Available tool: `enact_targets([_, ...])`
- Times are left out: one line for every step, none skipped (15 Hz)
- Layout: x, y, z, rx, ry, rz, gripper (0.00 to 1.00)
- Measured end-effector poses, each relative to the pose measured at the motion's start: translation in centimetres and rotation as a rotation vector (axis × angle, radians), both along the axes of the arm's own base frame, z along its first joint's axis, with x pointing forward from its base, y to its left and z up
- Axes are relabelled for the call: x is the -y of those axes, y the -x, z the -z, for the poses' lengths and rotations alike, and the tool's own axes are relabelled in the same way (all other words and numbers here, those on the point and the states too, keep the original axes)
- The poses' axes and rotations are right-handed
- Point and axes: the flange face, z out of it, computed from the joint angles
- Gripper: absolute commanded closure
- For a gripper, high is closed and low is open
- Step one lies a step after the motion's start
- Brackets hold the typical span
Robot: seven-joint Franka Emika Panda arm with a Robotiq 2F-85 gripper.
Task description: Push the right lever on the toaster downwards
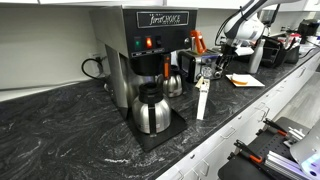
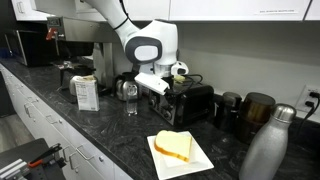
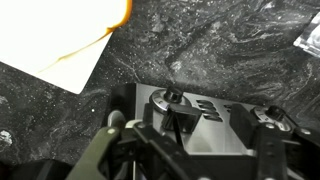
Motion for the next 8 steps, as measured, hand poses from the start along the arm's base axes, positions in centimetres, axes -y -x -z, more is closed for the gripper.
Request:
enact_targets([-0.08,-0.01,0.1,-0.002,0.0,-0.001,0.0])
enact_targets([-0.14,0.01,0.24,-0.005,-0.001,-0.002,0.0])
enact_targets([-0.22,0.03,0.38,-0.008,-0.002,-0.004,0.0])
enact_targets([-0.24,0.04,0.42,-0.008,-0.002,-0.004,0.0])
enact_targets([-0.22,0.01,0.34,-0.007,-0.002,-0.003,0.0])
enact_targets([-0.21,0.0,0.3,-0.006,-0.001,-0.003,0.0])
enact_targets([-0.21,0.0,0.3,-0.006,-0.001,-0.003,0.0])
enact_targets([-0.21,0.0,0.3,-0.006,-0.001,-0.003,0.0])
